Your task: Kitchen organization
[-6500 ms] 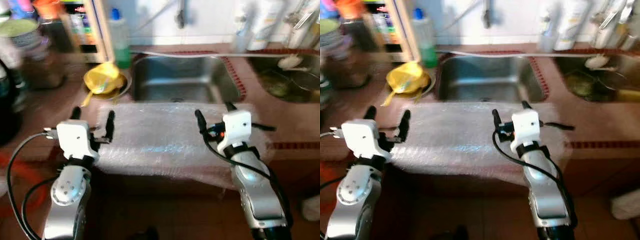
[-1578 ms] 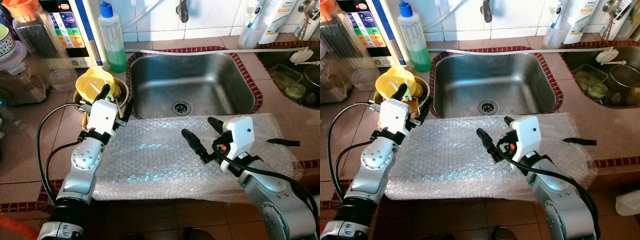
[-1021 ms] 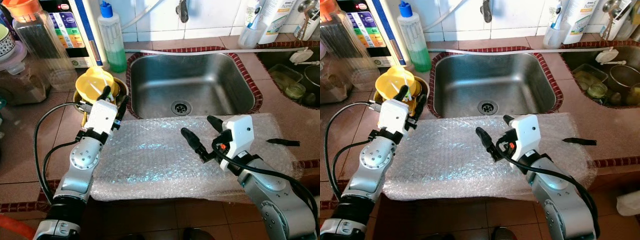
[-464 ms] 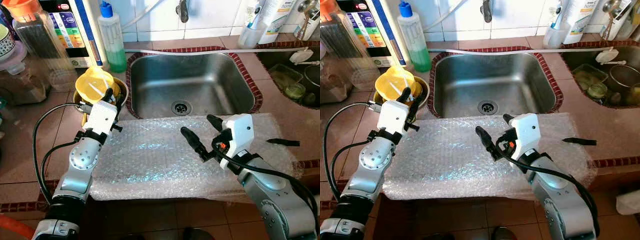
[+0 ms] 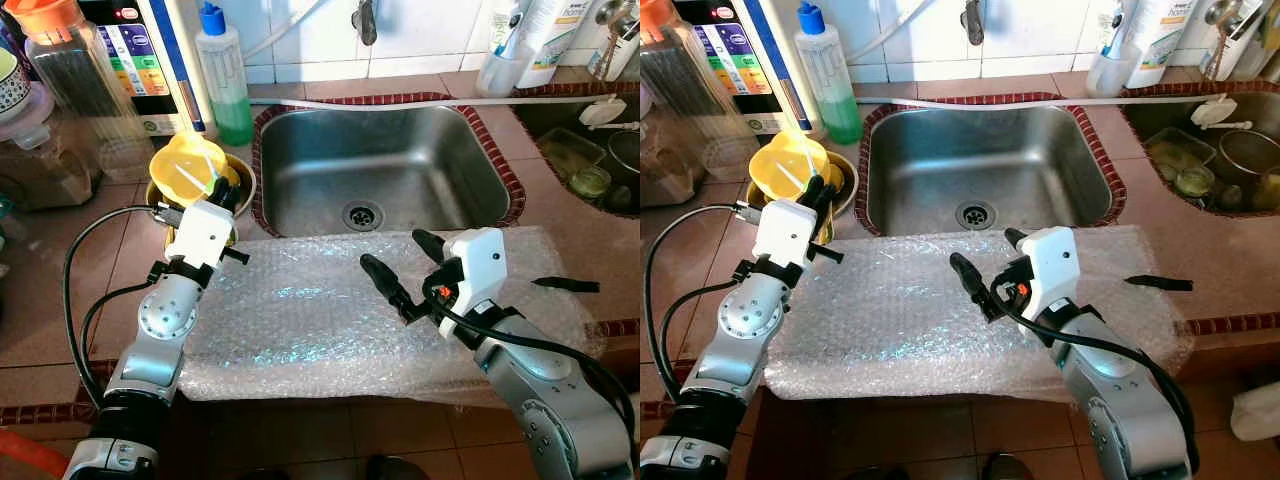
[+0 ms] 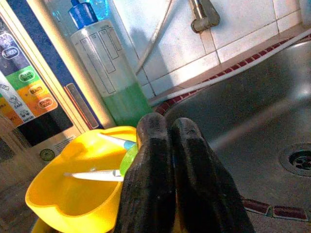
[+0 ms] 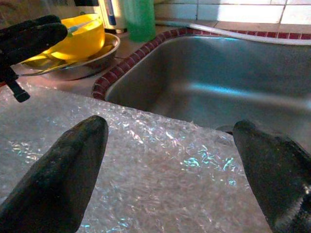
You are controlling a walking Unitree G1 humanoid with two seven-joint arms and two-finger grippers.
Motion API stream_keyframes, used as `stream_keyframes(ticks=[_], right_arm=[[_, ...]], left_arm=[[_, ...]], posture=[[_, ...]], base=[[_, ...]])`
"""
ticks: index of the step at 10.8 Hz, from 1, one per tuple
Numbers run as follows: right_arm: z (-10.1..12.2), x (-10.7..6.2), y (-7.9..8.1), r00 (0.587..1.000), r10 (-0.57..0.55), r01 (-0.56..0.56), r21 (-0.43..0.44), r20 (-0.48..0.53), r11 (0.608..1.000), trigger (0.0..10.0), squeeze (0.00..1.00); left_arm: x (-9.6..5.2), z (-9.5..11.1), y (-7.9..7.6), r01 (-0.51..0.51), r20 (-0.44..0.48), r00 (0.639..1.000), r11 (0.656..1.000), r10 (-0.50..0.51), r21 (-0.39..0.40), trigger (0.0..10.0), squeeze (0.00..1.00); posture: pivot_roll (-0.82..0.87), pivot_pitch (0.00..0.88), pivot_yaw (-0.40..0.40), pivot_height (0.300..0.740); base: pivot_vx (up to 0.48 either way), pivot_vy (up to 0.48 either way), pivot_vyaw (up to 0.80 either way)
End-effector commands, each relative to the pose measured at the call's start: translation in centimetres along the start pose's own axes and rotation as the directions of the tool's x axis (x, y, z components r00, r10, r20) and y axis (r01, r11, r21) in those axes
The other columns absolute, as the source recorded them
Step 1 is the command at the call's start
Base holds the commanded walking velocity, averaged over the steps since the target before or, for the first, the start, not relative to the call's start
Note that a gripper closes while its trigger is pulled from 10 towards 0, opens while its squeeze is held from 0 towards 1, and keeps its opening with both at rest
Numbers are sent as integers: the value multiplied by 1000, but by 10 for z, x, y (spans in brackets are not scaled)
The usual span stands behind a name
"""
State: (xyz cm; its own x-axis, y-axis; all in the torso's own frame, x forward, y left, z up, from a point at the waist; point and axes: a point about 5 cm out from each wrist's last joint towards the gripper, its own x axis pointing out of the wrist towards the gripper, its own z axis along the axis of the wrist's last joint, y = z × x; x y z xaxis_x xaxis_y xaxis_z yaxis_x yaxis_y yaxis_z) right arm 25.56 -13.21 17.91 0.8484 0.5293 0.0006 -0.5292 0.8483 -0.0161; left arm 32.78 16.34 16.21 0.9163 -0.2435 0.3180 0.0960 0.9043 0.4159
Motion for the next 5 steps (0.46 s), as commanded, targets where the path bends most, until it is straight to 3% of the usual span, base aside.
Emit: stream_keyframes(ticks=[1, 5], right_arm=[[5, 0, 5, 999, 33, -33, -9, 20, 999, 10000, 0], [10, 2, 6, 998, 53, -52, -11, 46, 999, 10000, 0]], left_arm=[[1, 3, 5, -18, 19, 1000, 1000, 18, 19, 0, 0], [-3, 8, 14, -46, 39, 998, 999, 45, 28, 0, 0]], posture=[[-216, 187, 35, 740], [-213, 184, 34, 740]], base=[[0, 0, 0], [0, 0, 0]])
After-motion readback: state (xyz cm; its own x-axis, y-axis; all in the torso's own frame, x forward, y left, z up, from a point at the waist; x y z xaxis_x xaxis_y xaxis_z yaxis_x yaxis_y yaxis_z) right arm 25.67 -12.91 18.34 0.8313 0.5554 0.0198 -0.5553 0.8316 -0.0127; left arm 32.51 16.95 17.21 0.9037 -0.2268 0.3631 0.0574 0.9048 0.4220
